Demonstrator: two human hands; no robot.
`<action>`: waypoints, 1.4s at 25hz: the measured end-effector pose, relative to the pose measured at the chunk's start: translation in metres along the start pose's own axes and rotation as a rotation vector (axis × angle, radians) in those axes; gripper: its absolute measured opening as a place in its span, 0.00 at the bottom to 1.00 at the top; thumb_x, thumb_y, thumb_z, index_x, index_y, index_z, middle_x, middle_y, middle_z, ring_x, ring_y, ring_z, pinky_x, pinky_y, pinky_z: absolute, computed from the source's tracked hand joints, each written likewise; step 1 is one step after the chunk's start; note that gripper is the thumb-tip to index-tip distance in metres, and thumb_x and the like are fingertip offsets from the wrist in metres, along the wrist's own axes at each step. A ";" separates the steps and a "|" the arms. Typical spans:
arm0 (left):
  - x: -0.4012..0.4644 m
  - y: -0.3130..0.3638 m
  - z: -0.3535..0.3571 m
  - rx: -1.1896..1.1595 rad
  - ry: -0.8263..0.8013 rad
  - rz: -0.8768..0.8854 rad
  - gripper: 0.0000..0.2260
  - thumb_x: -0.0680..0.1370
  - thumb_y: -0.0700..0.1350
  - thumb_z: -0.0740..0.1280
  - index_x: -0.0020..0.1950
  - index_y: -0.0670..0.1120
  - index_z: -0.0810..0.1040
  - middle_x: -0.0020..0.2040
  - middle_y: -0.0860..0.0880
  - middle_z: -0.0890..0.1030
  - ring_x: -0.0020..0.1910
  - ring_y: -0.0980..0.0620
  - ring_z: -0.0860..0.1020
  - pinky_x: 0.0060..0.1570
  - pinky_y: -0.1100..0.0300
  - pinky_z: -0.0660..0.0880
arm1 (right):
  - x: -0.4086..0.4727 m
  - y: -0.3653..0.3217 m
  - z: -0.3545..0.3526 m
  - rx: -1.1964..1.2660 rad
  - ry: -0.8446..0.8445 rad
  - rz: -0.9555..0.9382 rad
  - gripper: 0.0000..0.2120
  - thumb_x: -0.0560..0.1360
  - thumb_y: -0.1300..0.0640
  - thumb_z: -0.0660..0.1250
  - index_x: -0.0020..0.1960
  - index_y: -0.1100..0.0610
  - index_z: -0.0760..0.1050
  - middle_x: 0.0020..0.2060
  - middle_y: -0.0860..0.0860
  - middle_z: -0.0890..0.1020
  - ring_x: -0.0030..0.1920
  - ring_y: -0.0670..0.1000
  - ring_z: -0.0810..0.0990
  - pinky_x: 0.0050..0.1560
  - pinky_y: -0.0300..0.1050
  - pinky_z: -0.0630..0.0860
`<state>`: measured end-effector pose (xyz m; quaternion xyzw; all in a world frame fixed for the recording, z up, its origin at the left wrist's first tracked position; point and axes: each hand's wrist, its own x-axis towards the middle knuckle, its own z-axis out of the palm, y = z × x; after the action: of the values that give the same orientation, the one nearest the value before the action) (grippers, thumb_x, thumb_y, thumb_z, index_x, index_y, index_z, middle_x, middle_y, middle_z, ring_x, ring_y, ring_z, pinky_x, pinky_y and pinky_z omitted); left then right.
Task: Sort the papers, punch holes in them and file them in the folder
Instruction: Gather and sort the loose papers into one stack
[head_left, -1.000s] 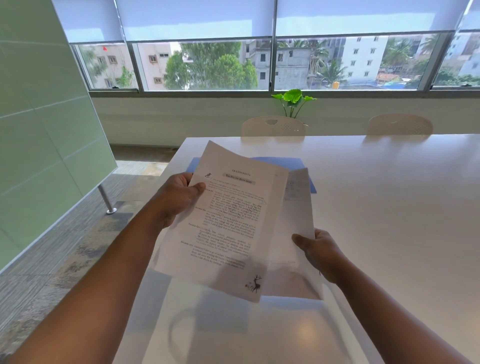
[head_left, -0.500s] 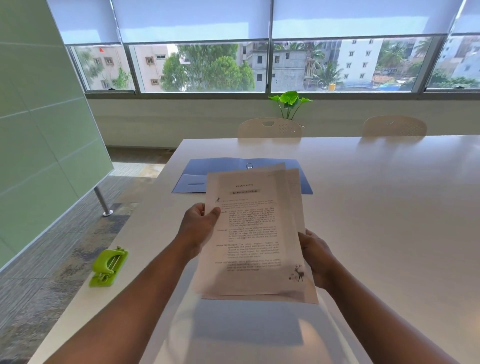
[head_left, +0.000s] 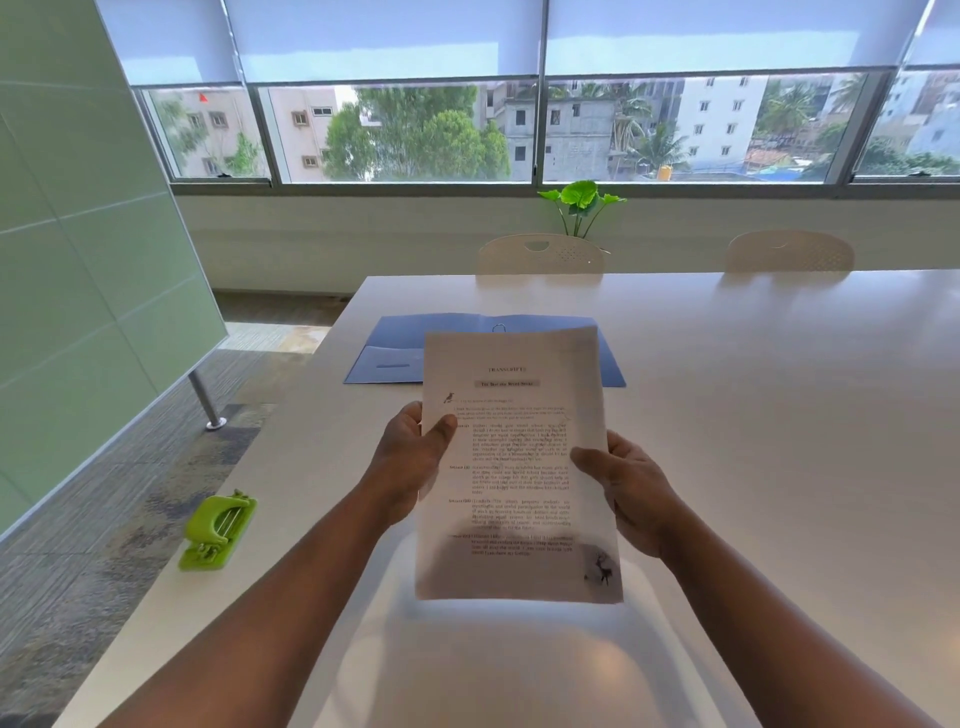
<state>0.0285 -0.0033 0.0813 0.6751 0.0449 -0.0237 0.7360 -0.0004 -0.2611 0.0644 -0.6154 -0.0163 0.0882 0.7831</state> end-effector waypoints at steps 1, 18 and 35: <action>-0.002 0.002 0.002 0.086 0.019 0.066 0.08 0.83 0.45 0.65 0.62 0.47 0.75 0.54 0.49 0.86 0.51 0.46 0.86 0.48 0.49 0.84 | 0.001 -0.003 0.000 -0.025 0.001 -0.038 0.13 0.82 0.65 0.61 0.62 0.57 0.80 0.59 0.60 0.85 0.60 0.67 0.82 0.62 0.71 0.76; -0.009 0.002 0.005 0.153 0.089 0.336 0.05 0.82 0.45 0.66 0.58 0.50 0.76 0.50 0.55 0.85 0.48 0.54 0.85 0.42 0.60 0.83 | 0.012 -0.002 0.004 -0.214 0.085 -0.175 0.13 0.77 0.69 0.68 0.59 0.60 0.83 0.55 0.57 0.87 0.55 0.62 0.86 0.59 0.67 0.80; -0.009 -0.015 0.011 0.153 -0.014 0.362 0.08 0.85 0.45 0.62 0.64 0.49 0.71 0.54 0.56 0.83 0.54 0.53 0.83 0.44 0.61 0.81 | 0.016 0.011 -0.001 -0.156 0.042 -0.167 0.22 0.76 0.75 0.62 0.53 0.52 0.85 0.54 0.53 0.88 0.55 0.60 0.86 0.57 0.59 0.82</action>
<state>0.0187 -0.0157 0.0678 0.7258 -0.0843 0.1011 0.6752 0.0145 -0.2567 0.0524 -0.6726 -0.0581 0.0082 0.7377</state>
